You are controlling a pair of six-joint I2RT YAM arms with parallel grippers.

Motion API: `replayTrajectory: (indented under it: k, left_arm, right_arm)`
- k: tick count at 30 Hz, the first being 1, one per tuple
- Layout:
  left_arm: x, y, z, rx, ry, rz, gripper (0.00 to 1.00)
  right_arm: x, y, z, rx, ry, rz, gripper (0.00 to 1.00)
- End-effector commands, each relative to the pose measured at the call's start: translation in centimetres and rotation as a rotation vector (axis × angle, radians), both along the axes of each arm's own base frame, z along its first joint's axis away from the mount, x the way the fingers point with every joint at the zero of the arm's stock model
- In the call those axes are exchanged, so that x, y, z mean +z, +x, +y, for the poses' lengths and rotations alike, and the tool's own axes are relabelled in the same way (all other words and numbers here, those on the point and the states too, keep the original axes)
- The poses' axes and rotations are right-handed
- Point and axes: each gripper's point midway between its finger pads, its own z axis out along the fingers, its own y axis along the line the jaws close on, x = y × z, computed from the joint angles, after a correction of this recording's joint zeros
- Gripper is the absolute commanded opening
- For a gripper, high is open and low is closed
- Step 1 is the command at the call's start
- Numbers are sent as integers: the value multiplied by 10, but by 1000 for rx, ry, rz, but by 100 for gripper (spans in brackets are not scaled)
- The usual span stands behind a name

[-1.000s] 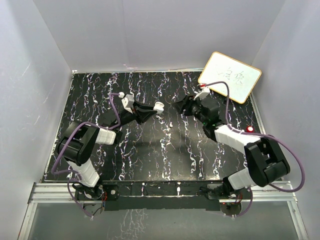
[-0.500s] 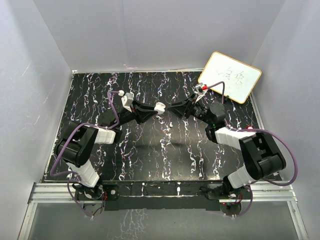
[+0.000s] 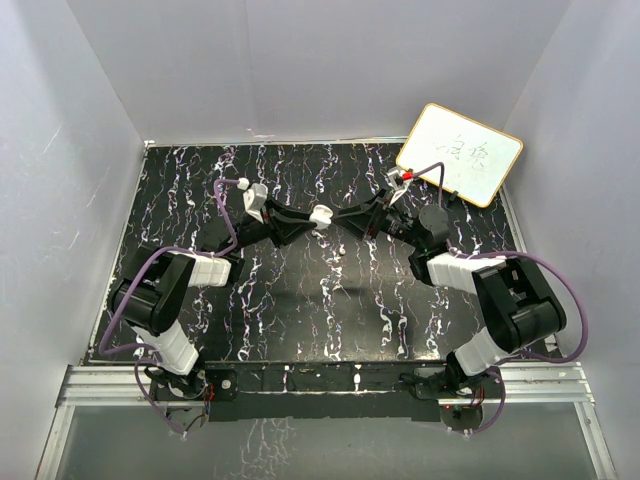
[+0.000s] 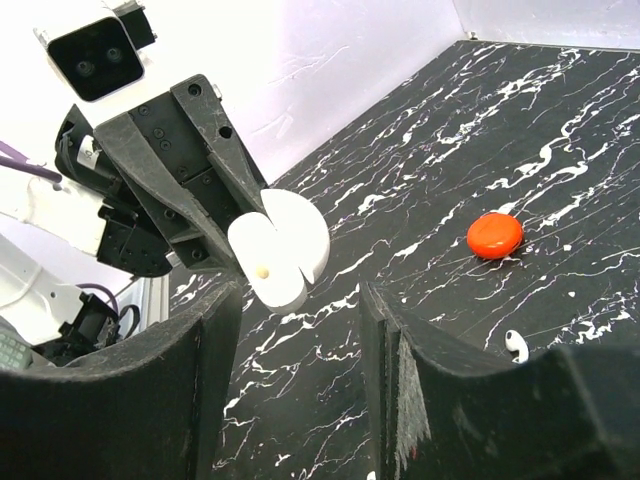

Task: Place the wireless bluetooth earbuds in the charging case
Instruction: Adjust the charging case.

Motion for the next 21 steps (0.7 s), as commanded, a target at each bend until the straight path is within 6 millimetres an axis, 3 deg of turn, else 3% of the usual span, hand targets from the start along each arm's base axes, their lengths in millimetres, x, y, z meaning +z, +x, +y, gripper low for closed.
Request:
replayTrajectory:
  k: [1, 10, 21]
  left_arm:
    - [57, -22, 1, -54, -84, -245, 0]
    - [56, -30, -6, -106, -73, -243, 0]
    - [57, -32, -9, -120, -74, -246, 0]
  right_arm:
    - [29, 1, 4, 26, 49, -109, 47]
    - [30, 7, 9, 40, 49, -118, 44]
    - [28, 6, 13, 60, 51, -115, 32]
